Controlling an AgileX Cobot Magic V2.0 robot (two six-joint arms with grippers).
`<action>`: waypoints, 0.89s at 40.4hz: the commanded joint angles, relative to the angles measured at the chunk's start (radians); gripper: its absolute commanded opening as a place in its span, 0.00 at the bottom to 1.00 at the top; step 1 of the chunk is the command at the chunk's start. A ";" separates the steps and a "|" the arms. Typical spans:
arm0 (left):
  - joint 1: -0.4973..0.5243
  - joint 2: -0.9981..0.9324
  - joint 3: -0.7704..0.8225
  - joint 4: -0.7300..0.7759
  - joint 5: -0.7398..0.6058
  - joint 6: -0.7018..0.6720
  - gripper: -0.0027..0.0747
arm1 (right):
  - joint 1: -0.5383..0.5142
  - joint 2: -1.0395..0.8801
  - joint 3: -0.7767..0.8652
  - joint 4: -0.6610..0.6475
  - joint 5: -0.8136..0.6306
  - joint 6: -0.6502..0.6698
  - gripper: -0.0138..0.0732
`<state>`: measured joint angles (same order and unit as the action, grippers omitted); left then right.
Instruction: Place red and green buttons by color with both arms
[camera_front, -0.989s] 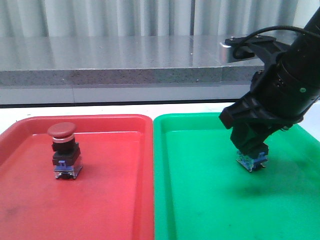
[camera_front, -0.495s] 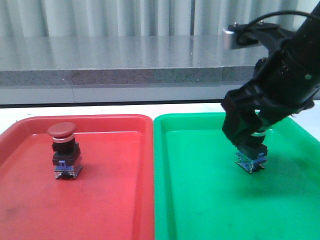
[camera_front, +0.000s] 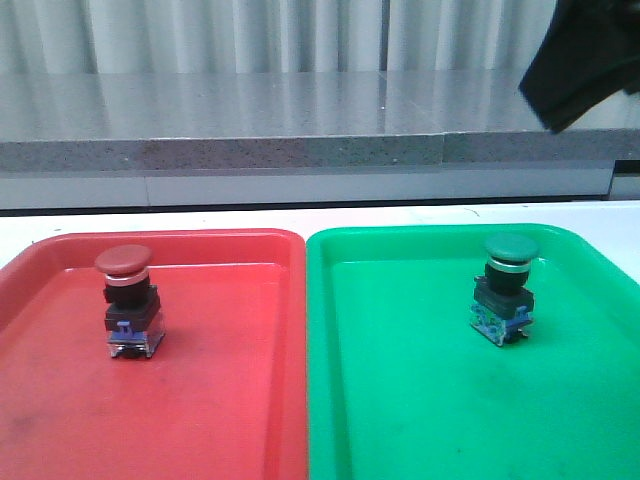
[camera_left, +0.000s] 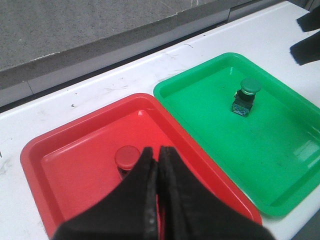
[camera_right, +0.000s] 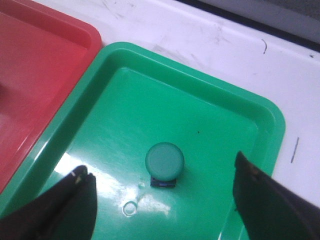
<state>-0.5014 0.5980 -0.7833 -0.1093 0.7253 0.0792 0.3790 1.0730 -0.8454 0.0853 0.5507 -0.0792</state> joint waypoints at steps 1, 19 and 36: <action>-0.006 0.001 -0.028 -0.014 -0.069 -0.010 0.01 | 0.002 -0.108 -0.031 -0.005 0.020 -0.010 0.83; -0.006 0.001 -0.028 -0.014 -0.069 -0.010 0.01 | 0.002 -0.467 0.036 -0.005 0.206 -0.010 0.83; -0.006 0.001 -0.028 -0.014 -0.069 -0.010 0.01 | 0.002 -0.535 0.076 -0.005 0.205 -0.010 0.83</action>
<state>-0.5014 0.5980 -0.7833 -0.1093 0.7253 0.0792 0.3790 0.5355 -0.7421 0.0813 0.8213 -0.0796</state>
